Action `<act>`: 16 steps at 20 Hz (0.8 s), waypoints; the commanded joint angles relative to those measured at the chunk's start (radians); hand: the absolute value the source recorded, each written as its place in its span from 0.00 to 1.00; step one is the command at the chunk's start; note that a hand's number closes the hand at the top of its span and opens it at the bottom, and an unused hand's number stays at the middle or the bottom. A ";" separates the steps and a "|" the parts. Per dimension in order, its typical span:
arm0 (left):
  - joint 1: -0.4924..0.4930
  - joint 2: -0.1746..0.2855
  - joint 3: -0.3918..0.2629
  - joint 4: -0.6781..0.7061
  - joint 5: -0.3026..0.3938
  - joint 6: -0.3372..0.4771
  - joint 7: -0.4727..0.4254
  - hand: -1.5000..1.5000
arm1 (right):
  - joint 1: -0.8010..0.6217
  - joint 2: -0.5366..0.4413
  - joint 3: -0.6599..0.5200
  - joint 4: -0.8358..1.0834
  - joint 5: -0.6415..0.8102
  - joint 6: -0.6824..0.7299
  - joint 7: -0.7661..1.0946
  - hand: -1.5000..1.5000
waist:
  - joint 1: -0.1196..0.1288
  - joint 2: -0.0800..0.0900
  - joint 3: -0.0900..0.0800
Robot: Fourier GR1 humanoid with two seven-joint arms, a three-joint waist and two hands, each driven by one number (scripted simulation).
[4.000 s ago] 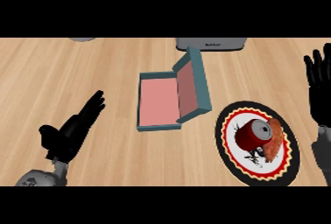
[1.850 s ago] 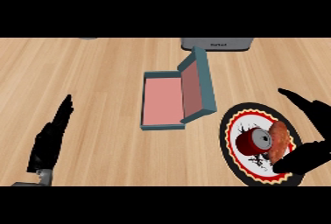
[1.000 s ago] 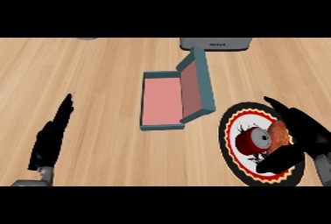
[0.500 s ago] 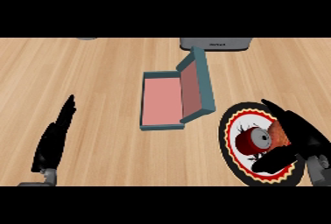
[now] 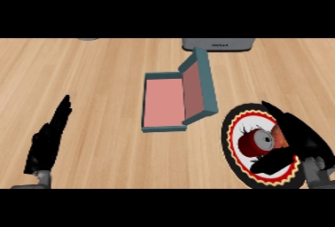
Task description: Pick the can from the plate and place it in the cardboard box
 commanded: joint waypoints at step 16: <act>0.004 -0.042 0.042 0.048 -0.038 -0.043 -0.053 0.50 | -0.017 0.085 0.017 0.179 0.341 -0.033 -0.163 1.00 | 0.002 0.001 0.000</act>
